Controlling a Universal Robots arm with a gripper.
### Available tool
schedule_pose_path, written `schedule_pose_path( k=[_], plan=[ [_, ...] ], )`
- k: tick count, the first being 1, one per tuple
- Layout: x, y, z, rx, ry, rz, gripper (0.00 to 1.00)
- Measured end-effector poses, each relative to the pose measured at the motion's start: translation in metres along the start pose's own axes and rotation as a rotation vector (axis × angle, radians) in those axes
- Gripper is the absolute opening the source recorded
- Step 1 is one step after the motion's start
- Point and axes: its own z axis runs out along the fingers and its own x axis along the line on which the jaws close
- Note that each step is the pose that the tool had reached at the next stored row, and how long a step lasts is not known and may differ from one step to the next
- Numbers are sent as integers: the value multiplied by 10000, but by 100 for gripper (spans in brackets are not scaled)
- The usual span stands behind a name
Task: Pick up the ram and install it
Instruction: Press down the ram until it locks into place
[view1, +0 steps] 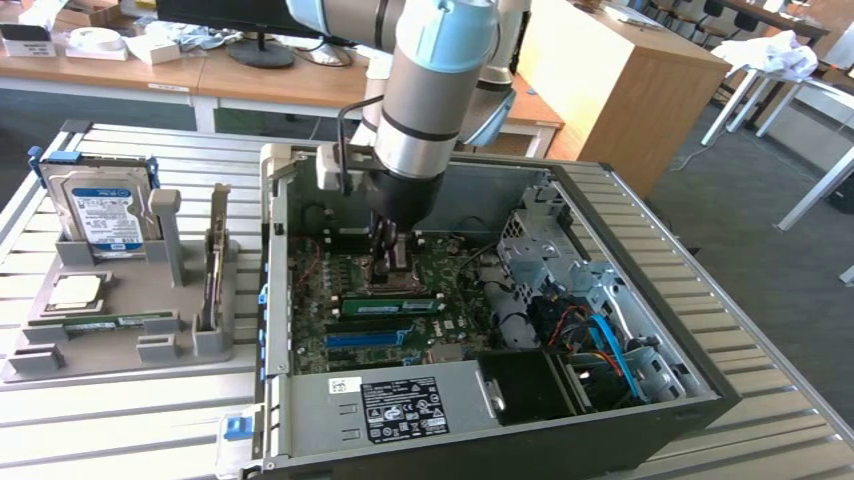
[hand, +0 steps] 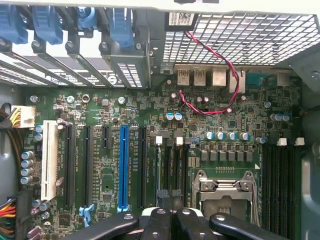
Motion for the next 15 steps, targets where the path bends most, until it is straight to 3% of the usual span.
schedule_pose_path(
  k=[15],
  plan=[
    [14, 0, 22, 0, 0, 2, 10]
  ],
)
